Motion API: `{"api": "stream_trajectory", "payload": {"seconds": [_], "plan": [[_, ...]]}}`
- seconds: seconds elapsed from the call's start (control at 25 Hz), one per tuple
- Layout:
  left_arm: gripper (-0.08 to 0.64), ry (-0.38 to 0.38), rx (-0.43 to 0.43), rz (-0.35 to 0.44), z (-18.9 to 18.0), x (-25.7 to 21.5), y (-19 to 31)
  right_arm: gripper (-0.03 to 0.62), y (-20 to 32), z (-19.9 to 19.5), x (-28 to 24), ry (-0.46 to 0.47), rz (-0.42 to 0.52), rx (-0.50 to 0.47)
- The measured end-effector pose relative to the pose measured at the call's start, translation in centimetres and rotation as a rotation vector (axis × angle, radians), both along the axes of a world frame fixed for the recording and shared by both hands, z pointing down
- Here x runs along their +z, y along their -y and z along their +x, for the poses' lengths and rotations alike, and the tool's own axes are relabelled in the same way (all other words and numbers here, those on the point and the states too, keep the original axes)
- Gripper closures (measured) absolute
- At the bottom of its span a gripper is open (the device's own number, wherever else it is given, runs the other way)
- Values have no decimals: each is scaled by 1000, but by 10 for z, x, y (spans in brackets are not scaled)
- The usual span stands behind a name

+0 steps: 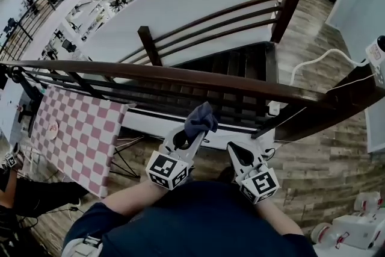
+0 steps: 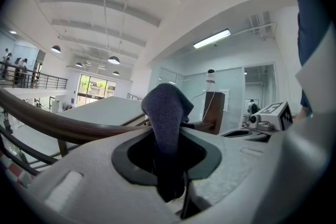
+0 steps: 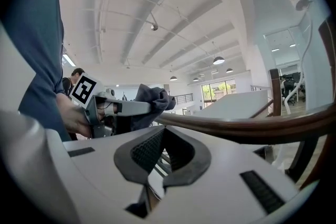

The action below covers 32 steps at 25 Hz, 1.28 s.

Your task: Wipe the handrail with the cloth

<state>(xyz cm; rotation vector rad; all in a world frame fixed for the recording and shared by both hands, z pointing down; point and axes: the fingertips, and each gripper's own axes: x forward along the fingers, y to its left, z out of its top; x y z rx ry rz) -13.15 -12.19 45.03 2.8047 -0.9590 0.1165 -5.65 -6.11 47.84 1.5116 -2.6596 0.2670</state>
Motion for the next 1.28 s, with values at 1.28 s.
{"api": "stream_trajectory", "payload": {"seconds": [1.28], "plan": [[469, 279, -229, -78, 20, 58, 207, 581, 89, 87, 3, 6, -25, 29]]}}
